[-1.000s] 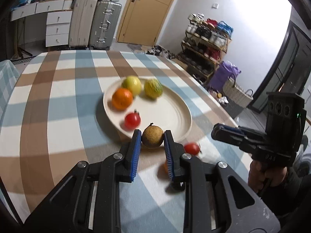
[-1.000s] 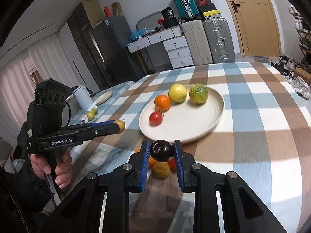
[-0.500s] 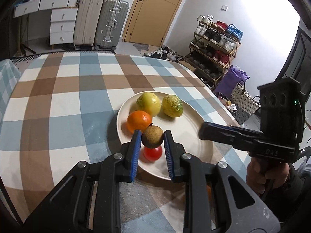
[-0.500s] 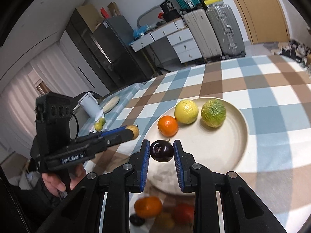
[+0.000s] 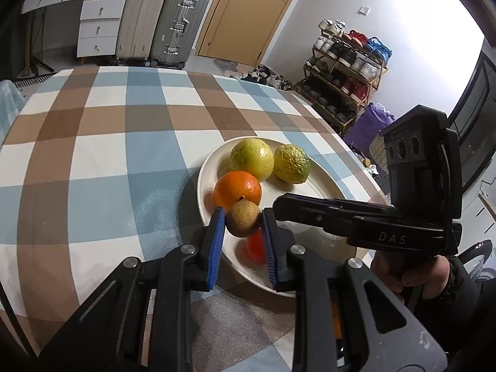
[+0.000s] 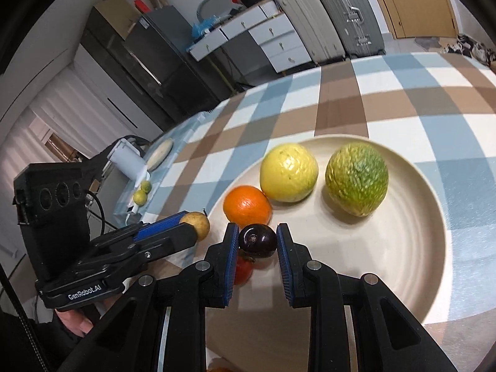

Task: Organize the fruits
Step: 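Carry the plum and kiwi onto the white plate and open both grippers, then withdraw both grippers from the plate toward the remaining fruits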

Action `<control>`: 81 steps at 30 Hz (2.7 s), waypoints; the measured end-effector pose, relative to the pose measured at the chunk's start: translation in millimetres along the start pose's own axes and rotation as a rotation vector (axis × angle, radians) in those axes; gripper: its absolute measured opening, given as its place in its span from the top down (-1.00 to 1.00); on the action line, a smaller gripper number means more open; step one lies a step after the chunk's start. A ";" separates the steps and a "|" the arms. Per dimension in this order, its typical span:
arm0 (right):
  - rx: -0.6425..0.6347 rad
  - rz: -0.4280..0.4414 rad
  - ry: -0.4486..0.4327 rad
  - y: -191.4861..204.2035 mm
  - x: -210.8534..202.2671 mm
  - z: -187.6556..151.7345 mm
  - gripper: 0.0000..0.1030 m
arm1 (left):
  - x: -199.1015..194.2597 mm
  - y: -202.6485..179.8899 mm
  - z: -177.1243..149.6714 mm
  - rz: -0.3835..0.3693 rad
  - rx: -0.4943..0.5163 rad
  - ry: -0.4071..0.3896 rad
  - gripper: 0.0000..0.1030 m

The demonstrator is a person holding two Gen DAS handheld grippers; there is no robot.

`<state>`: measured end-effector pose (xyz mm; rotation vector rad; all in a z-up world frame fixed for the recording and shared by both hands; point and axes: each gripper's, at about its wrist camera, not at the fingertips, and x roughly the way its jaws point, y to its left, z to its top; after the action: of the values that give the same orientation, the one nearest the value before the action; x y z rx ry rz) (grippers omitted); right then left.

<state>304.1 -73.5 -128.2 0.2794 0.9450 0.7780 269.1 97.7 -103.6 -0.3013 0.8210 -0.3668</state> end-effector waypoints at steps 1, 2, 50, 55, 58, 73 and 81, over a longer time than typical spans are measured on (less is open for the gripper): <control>0.000 0.000 0.003 -0.1 1.0 -0.1 0.51 | 1.6 0.7 -0.5 -0.002 -0.003 0.004 0.59; 0.000 0.000 0.004 -0.2 2.3 -0.2 0.49 | 1.9 0.9 -1.0 0.000 -0.006 0.004 0.59; -0.138 -0.185 -0.393 55.8 -182.7 -118.4 -1.00 | -125.2 -131.8 -81.4 0.219 0.089 -0.182 -0.98; -0.157 -0.220 -0.398 59.6 -183.4 -129.4 -1.00 | -123.1 -126.6 -91.6 0.232 0.069 -0.168 -0.98; -0.158 -0.226 -0.395 58.5 -182.5 -134.6 -1.00 | -117.2 -121.7 -99.3 0.229 0.059 -0.142 -0.98; -0.128 -0.248 -0.349 41.5 -166.2 -154.0 -1.00 | -64.7 -105.9 -132.0 0.199 0.048 0.009 -0.98; -0.108 -0.245 -0.331 32.5 -159.2 -155.9 -1.00 | -47.1 -105.7 -136.7 0.161 0.071 0.057 -0.83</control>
<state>107.6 -180.1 -101.7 0.1864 0.6081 0.5343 115.4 7.1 -119.1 -0.1583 0.8796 -0.2541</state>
